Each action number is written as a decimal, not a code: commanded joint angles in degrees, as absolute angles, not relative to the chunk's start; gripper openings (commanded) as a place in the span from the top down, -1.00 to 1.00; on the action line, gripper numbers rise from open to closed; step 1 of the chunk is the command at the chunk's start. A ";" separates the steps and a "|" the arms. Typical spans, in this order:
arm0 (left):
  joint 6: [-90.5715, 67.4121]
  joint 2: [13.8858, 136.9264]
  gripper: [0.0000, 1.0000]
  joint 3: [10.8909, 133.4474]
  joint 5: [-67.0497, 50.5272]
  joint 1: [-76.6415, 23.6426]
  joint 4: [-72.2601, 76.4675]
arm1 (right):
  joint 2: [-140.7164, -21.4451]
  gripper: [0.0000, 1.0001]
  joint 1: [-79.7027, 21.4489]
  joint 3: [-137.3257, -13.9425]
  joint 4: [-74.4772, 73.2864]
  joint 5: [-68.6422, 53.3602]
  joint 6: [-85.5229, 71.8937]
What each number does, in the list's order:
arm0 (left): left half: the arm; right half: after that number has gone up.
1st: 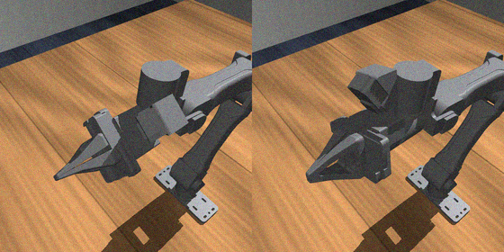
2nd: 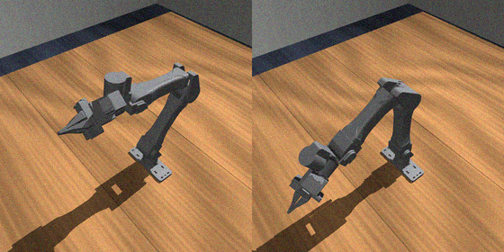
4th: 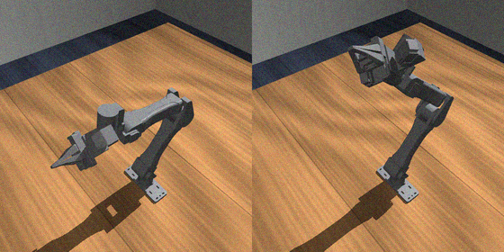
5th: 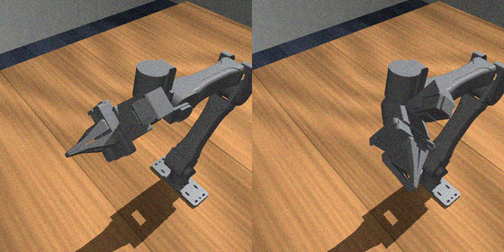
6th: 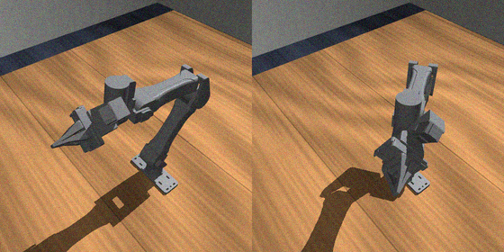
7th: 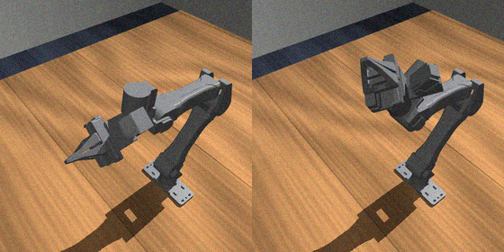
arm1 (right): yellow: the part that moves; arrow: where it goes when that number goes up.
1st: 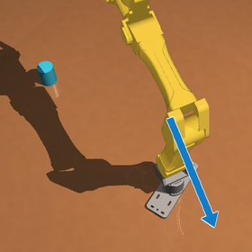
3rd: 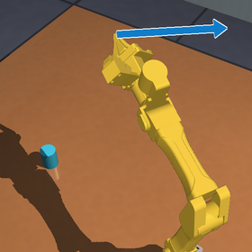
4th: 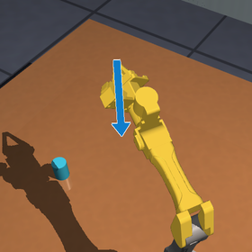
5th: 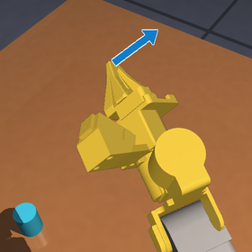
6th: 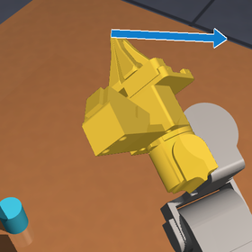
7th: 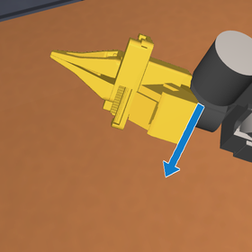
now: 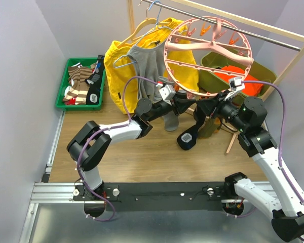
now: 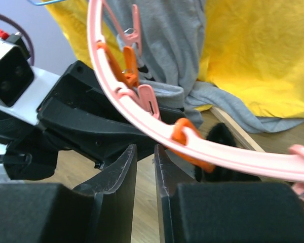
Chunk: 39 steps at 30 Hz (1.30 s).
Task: Clip the socks to the hanger
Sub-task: Open the clamp at the hanger.
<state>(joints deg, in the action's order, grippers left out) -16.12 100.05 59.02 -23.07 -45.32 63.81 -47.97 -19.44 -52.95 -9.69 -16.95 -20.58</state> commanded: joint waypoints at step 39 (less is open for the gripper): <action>8.78 97.56 0.39 64.51 17.93 -62.31 47.02 | -50.10 0.10 -19.51 -55.37 -10.90 -5.27 -30.59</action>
<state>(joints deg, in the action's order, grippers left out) 3.49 95.81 61.91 13.65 -60.20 47.64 -49.39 -19.46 -54.22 -10.81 -8.80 -30.04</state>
